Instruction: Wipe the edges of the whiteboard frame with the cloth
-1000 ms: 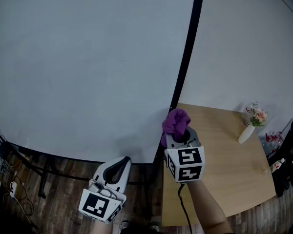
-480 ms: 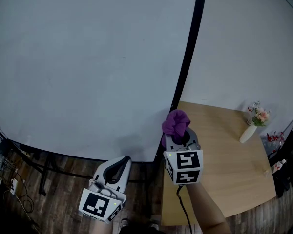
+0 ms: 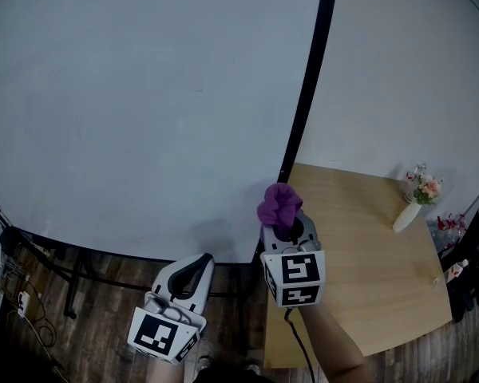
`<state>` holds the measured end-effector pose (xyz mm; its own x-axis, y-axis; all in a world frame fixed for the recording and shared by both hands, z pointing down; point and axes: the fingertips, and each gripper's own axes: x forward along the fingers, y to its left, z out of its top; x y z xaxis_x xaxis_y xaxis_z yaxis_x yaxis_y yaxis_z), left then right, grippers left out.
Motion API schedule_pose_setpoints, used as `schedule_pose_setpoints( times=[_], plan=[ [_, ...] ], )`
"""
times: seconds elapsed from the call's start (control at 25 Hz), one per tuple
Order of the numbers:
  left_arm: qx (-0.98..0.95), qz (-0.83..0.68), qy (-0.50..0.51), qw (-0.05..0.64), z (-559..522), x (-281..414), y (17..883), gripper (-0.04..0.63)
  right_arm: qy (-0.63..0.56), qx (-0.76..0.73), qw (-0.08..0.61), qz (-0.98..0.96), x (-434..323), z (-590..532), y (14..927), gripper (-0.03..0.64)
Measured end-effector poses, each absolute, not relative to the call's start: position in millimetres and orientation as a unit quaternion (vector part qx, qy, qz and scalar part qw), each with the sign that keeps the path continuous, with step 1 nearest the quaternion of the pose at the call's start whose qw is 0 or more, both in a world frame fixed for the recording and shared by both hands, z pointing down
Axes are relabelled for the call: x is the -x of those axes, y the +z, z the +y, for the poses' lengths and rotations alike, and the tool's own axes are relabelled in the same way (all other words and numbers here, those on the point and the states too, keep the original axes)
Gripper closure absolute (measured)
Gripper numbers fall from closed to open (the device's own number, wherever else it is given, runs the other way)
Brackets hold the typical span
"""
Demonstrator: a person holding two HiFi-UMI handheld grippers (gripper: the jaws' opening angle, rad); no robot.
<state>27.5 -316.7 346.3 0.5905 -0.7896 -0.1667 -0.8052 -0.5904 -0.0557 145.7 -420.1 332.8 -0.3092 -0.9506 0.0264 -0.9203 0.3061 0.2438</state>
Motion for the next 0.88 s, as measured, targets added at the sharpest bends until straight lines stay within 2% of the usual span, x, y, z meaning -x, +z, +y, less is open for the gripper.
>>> schedule_pose_setpoints(
  times=[0.88],
  plan=[
    [0.886, 0.458, 0.055, 0.052, -318, -15, 356, 0.578, -0.043, -0.573, 0.093, -0.813, -138, -426, 387, 0.538]
  ],
)
